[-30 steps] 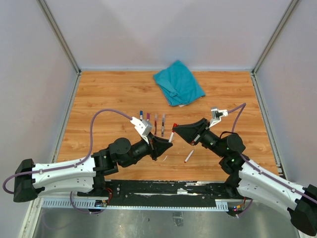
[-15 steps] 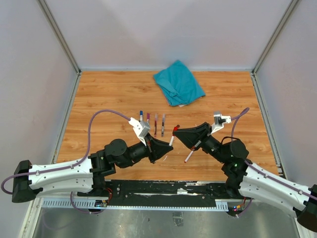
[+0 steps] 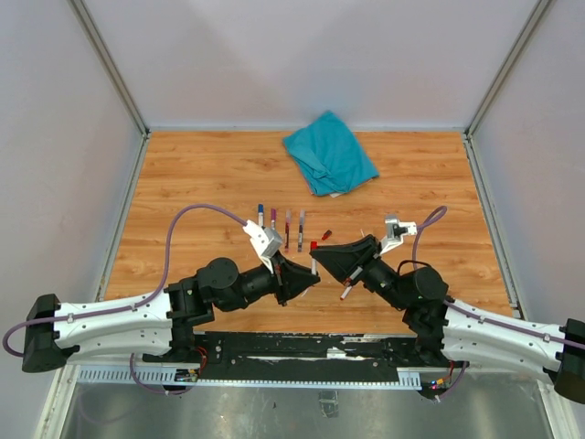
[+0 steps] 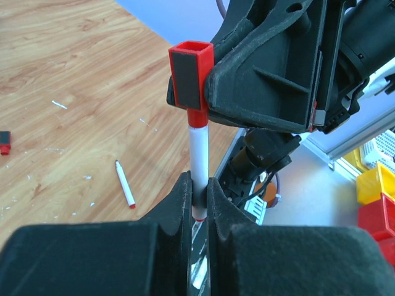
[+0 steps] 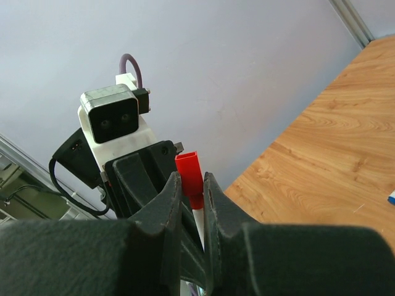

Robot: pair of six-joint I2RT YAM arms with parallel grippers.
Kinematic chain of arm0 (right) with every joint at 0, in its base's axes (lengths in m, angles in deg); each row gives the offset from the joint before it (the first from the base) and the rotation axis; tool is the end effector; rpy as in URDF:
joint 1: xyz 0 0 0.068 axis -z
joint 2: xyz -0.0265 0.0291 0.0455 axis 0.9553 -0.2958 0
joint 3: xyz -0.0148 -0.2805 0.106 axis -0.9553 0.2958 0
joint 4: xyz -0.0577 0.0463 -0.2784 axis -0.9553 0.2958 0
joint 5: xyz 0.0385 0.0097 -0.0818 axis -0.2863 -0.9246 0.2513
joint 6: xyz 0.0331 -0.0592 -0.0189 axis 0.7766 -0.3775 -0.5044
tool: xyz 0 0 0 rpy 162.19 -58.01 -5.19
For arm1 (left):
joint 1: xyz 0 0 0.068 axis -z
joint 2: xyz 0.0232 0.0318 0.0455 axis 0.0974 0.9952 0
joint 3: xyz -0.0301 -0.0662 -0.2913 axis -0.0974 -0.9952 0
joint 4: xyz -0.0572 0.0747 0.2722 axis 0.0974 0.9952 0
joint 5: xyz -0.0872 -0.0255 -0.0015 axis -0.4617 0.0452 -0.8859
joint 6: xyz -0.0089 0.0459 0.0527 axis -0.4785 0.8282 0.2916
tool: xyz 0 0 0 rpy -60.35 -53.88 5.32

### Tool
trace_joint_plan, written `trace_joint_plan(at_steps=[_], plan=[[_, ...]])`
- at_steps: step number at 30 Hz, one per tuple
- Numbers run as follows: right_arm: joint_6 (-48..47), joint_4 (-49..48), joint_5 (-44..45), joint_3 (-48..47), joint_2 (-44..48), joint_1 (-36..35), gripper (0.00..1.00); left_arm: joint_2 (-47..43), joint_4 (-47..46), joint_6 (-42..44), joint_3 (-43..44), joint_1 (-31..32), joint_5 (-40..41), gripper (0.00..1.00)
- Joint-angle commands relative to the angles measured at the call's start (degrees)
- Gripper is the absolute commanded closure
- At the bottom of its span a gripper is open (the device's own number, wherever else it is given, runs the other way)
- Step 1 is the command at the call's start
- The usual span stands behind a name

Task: Insert the pens into the pen caps
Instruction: Insert the pen cap onto the pen.

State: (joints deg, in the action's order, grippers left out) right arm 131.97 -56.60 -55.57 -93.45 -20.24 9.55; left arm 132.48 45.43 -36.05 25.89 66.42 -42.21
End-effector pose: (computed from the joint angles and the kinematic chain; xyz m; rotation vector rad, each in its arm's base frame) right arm 0.0902 0.1722 0.3089 -0.1181 1.2968 1.6757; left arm 0.0798 -0.2171 0.3121 0.5438 1.6116 -1.1997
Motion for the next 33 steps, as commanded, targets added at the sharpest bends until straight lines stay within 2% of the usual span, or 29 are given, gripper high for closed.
trace_joint_plan(at_steps=[1, 8, 12, 15, 20, 24, 30, 33], plan=[[1.8, 13.7, -5.8, 4.5, -1.1, -6.9, 1.00, -0.9, -14.3, 3.3, 4.3, -0.8, 5.4, 1.00], [-2.5, 24.3, 1.4, 4.0, 7.1, -8.8, 0.99, -1.3, -13.2, 3.6, 4.2, -0.8, 5.7, 1.00], [-8.6, 32.0, 4.9, -0.5, 10.7, -8.8, 0.99, -1.3, -12.3, 2.9, 3.4, -0.8, 5.2, 1.00], [-13.1, 33.7, 5.7, -4.3, 10.0, -8.8, 0.97, -0.7, -11.2, 2.6, 3.2, -0.8, 4.1, 0.99], [-20.0, 35.4, 5.9, -10.1, 8.9, -8.8, 0.74, 0.7, -9.1, 2.0, 2.7, -0.8, 1.8, 0.99], [-25.2, 40.7, 7.7, -13.6, 11.5, -8.8, 0.57, 0.4, -8.0, 1.1, 1.6, -0.7, 1.8, 0.99], [-29.2, 45.3, 14.8, -17.2, 16.6, -8.8, 0.40, 0.5, -6.8, 1.6, 1.7, -0.8, 2.1, 0.99], [-29.2, 50.4, 19.4, -22.5, 15.3, -8.8, 0.34, 0.8, -6.4, 1.8, 1.8, -0.8, 2.0, 0.99]])
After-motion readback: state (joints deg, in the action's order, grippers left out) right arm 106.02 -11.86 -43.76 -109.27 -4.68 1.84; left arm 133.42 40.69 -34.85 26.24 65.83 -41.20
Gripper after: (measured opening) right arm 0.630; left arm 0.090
